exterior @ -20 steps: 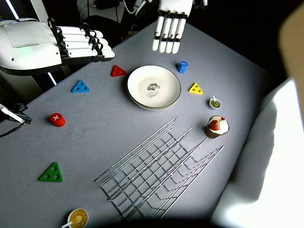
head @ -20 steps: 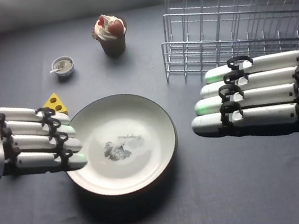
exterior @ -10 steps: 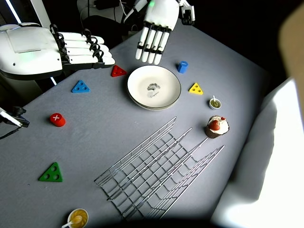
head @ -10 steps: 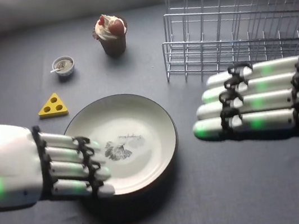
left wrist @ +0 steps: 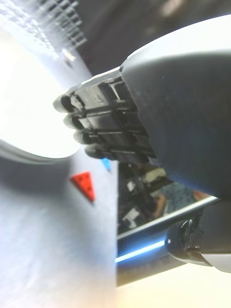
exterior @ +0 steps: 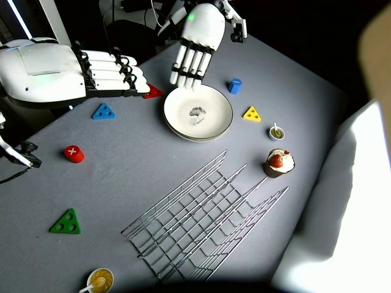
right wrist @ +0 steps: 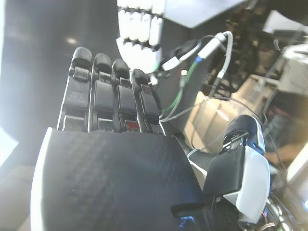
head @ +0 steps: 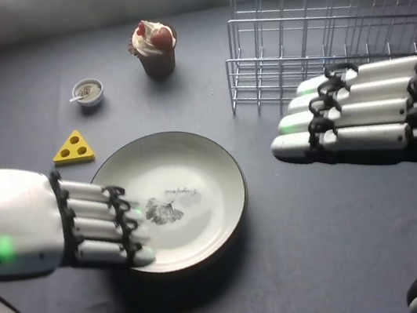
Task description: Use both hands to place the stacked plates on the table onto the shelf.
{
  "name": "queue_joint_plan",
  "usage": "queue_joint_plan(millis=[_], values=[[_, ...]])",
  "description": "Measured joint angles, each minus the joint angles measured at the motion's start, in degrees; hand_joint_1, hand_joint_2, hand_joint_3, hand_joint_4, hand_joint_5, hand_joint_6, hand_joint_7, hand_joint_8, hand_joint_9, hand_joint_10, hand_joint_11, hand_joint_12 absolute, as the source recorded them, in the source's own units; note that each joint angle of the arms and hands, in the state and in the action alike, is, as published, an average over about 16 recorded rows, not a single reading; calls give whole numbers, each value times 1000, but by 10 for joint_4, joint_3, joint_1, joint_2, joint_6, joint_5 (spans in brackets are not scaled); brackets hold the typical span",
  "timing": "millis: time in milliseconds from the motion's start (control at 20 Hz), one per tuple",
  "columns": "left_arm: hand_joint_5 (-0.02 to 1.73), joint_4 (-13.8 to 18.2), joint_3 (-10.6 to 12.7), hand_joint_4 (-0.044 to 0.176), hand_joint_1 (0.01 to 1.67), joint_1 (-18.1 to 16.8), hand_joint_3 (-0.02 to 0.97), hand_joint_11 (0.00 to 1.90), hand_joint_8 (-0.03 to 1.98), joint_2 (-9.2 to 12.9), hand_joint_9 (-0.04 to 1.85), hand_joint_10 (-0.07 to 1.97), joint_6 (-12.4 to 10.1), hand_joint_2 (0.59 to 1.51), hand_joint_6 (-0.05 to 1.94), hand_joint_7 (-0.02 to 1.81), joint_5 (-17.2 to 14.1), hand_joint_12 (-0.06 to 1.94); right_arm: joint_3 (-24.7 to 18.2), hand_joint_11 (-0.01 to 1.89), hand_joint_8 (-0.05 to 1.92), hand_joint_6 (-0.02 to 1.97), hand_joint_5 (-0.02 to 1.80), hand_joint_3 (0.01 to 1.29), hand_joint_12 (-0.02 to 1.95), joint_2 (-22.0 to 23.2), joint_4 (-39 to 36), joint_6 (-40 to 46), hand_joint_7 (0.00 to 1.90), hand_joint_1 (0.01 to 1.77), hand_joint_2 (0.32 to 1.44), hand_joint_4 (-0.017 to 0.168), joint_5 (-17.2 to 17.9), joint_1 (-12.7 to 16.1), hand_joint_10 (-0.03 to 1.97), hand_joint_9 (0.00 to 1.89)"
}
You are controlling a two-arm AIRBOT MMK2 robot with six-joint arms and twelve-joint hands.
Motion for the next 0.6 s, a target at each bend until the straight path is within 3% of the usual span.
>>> queue_joint_plan(millis=[300,600], values=[[159,-15,31,3,36,6,-7,104,19,-17,135,3,0,962,0,167,1,43,4,164,2,3,126,16,29,4,12,-9,155,27,857,1,1,0,-4,163],[153,-23,48,2,42,17,-7,104,19,-29,135,4,0,968,-1,166,1,36,14,144,2,2,130,17,25,0,-4,11,162,26,865,2,-2,0,-4,162]])
